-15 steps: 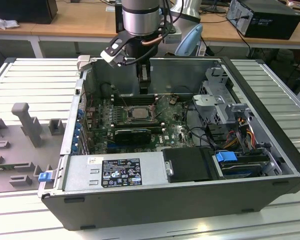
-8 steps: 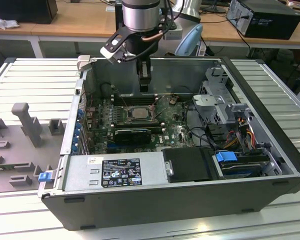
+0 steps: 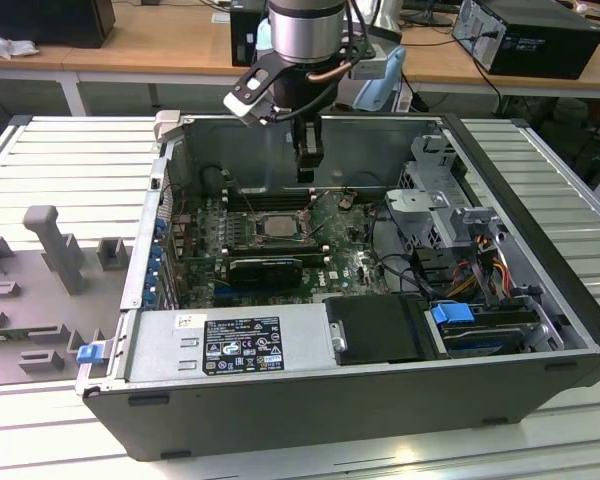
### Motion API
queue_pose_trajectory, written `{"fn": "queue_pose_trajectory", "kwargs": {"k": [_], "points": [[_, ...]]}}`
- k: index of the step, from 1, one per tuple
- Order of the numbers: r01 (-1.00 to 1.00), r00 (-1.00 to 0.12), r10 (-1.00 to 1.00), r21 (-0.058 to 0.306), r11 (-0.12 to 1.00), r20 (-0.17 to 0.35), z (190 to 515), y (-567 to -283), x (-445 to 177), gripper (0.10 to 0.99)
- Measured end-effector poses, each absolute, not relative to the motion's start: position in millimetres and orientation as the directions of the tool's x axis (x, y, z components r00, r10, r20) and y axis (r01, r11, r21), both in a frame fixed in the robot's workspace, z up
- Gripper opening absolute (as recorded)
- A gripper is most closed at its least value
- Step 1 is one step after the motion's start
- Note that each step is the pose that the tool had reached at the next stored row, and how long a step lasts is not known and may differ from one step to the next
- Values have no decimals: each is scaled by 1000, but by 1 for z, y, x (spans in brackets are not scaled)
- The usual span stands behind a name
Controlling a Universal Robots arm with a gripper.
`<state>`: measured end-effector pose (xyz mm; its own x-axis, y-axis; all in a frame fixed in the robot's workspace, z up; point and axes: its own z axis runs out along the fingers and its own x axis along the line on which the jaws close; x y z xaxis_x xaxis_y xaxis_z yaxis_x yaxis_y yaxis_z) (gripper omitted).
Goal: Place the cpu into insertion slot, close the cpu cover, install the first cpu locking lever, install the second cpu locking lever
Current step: 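Close the cpu cover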
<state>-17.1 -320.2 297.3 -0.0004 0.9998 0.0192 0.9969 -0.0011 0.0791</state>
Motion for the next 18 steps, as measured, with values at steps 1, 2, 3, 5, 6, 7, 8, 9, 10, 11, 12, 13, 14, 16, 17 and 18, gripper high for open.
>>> {"fn": "queue_pose_trajectory", "kwargs": {"k": [1,2,3,5,6,7,8,9,10,11,12,13,14,16,17,18], "points": [[997,0,1000,79,-1,19,297,-320,-16,106],[997,0,1000,79,-1,19,297,-320,-14,106],[997,0,1000,79,-1,19,297,-320,-12,106],[997,0,1000,79,-1,19,297,-320,-9,106],[997,0,1000,79,-1,19,297,-320,-8,106],[997,0,1000,79,-1,19,297,-320,-7,106],[997,0,1000,79,-1,19,297,-320,-5,106],[997,0,1000,79,-1,19,297,-320,-4,106],[997,0,1000,79,-1,19,297,-320,-2,106],[997,0,1000,79,-1,19,297,-320,-1,106],[997,0,1000,79,-1,19,297,-320,1,106],[997,0,1000,79,-1,19,297,-320,2,106],[997,0,1000,79,-1,19,297,-320,2,106],[997,0,1000,79,-1,19,297,-320,4,106],[997,0,1000,79,-1,19,297,-320,5,106],[997,0,1000,79,-1,19,297,-320,6,106]]}}
